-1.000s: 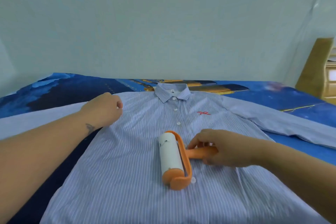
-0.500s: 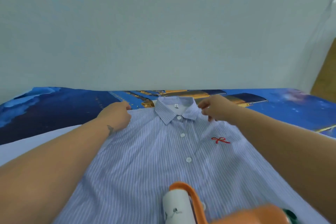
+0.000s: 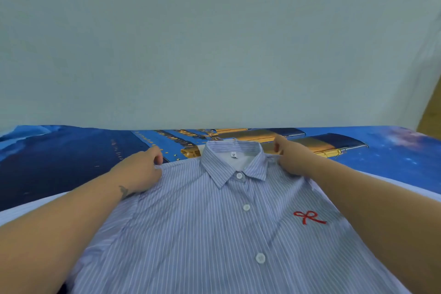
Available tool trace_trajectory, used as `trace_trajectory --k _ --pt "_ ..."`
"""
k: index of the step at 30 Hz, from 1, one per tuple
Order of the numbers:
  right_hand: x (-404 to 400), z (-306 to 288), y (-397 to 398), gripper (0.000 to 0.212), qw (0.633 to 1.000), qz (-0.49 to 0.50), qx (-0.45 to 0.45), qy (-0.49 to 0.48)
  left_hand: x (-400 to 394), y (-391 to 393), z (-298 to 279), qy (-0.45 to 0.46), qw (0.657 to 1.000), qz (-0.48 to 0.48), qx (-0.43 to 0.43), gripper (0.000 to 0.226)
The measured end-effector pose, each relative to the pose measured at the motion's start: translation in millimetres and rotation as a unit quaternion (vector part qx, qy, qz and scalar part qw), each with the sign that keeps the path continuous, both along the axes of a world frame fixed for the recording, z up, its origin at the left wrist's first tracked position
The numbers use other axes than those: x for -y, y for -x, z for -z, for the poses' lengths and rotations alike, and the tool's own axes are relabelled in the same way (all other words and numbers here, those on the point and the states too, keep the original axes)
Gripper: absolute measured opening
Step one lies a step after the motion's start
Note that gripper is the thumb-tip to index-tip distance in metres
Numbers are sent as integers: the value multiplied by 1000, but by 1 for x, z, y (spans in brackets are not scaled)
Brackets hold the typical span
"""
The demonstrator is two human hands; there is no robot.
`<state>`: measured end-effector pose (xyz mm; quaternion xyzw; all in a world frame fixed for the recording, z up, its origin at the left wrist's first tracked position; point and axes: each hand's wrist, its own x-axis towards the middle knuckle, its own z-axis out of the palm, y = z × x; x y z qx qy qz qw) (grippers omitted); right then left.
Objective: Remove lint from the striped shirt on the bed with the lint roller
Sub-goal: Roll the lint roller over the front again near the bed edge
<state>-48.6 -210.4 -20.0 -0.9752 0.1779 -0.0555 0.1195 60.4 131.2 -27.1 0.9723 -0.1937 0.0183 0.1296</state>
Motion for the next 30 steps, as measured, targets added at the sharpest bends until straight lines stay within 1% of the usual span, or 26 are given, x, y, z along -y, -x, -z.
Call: trace_trajectory --k 2,4,5,7,11,12,14,16,18,20,23,26,28,30 --pt "3 2 1 26 1000 2 14 8 -1 -3 1 -13 1000 -5 2 4" --pt "3 5 0 29 999 7 31 12 0 -4 3 -25 999 -17 29 6" --pt "3 7 -2 29 999 13 37 13 1 -4 5 -22 998 -27 47 9" --pt "3 8 -6 20 998 26 51 3 3 -3 9 -3 996 -43 79 13" --pt "5 11 -10 9 988 34 132 -71 5 -4 17 45 989 -49 132 14" --pt "6 11 -10 10 984 29 151 -86 5 -6 18 56 986 -40 151 16" --pt "8 12 -8 18 981 7 163 -108 4 -6 20 61 981 1 182 23" --pt "9 12 -6 31 982 -24 155 -105 0 -9 23 31 979 47 197 28" --pt "10 13 -6 40 985 -51 143 -77 -3 -11 23 -10 975 68 210 28" --pt "9 14 -7 40 988 -72 130 -44 -5 -12 22 -46 973 75 216 29" --pt "10 15 -12 33 991 -99 93 -4 -3 -12 19 -110 964 76 228 31" --pt "8 17 -18 34 992 -106 66 12 1 -13 14 -169 956 62 234 30" --pt "7 19 -23 35 993 -102 52 18 5 -16 10 -192 954 55 222 30" --pt "6 21 -30 35 994 -97 36 21 9 -20 8 -194 957 48 212 28"
